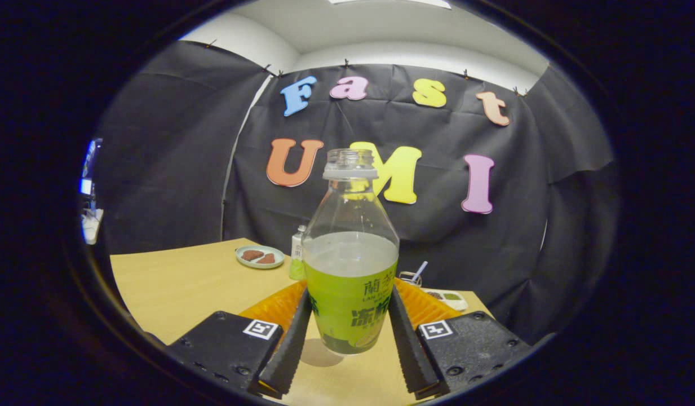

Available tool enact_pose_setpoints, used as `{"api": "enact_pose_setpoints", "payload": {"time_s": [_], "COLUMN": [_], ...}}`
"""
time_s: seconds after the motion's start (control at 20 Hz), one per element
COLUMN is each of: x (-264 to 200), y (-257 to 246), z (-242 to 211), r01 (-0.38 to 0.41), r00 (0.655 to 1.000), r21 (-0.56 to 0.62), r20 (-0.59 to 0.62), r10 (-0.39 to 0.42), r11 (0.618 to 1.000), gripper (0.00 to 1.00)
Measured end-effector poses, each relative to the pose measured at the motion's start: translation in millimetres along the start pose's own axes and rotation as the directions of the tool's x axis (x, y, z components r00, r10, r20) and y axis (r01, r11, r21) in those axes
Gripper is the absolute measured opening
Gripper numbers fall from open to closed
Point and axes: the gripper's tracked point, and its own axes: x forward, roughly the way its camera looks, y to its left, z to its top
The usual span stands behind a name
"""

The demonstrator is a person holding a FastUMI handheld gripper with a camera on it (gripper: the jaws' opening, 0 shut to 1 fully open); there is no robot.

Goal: Take the bottle from table, then pour the juice into the cup, finally place the bottle on the coaster

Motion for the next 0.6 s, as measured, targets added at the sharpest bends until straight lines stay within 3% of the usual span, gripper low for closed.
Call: {"api": "enact_pose_setpoints", "payload": {"time_s": [0.6], "x": [79.7], "y": [26.9], "z": [-89.1], "r01": [-0.087], "r00": [0.99], "r21": [0.026], "r20": [-0.106], "r10": [0.089], "r11": [0.996], "gripper": [0.77]}}
